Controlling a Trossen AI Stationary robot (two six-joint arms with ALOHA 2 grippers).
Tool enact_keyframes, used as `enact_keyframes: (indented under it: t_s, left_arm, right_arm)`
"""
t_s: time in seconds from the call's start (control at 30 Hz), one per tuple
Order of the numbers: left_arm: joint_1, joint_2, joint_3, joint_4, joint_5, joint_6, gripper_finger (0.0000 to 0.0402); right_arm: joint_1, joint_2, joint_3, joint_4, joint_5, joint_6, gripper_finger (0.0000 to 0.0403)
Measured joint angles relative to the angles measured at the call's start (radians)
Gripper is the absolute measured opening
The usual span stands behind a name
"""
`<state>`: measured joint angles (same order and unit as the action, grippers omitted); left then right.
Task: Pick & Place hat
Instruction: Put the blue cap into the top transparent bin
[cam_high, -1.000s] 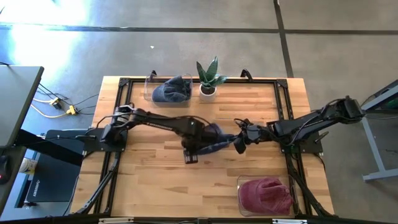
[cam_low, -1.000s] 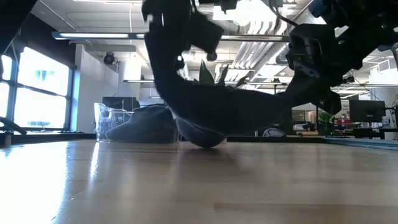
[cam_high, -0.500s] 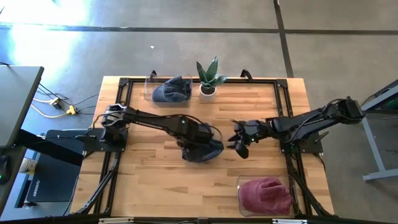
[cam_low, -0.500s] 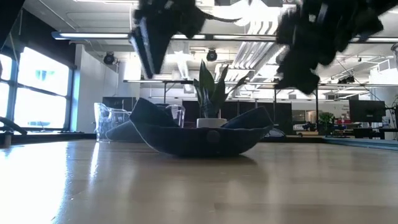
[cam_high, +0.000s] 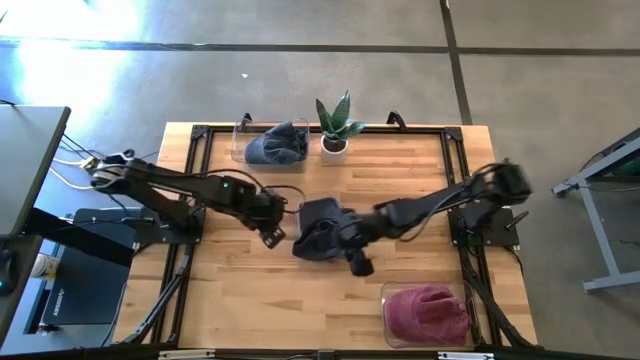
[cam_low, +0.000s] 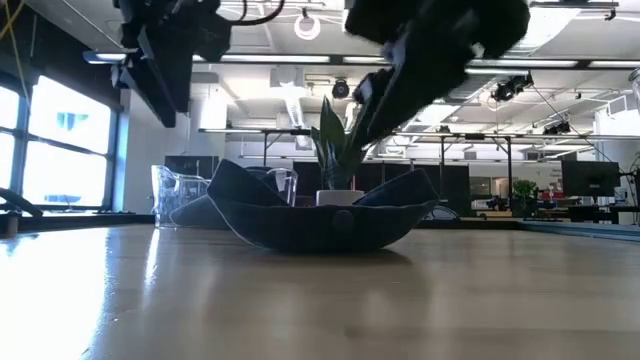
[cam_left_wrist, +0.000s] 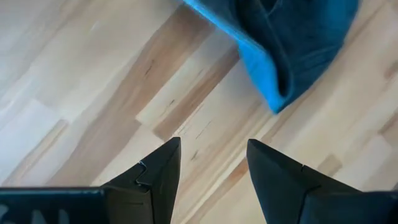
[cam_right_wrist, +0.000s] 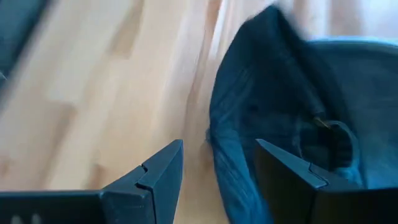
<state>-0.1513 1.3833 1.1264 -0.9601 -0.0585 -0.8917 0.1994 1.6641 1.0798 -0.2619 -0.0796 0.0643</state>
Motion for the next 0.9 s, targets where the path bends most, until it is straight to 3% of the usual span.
enact_keyframes:
  t_s: [0.23, 0.5, 0.6, 0.8, 0.9]
  left_arm:
    - [-0.04, -0.092, -0.068, -0.018, -0.018, 0.005, 0.0182]
    - [-0.144, -0.125, -0.068, -0.103, -0.11, 0.011, 0.0182]
    - [-0.192, -0.154, -0.07, -0.171, -0.155, -0.019, 0.0182]
    - [-0.282, -0.251, -0.069, -0.237, -0.244, -0.083, 0.0182]
    - [-0.316, -0.313, -0.069, -0.244, -0.294, -0.099, 0.0182]
  right_arm:
    - [0.031, 0.293, 0.23, -0.143, 0.107, -0.183, 0.0191]
    - [0.036, 0.45, 0.367, -0.254, 0.266, -0.221, 0.0179]
    - [0.028, 0.457, 0.379, -0.258, 0.287, -0.217, 0.0147]
    - [-0.026, 0.443, 0.484, -0.279, 0.259, -0.075, 0.0018]
    - [-0.077, 0.442, 0.6, -0.303, 0.222, 0.026, 0.0024]
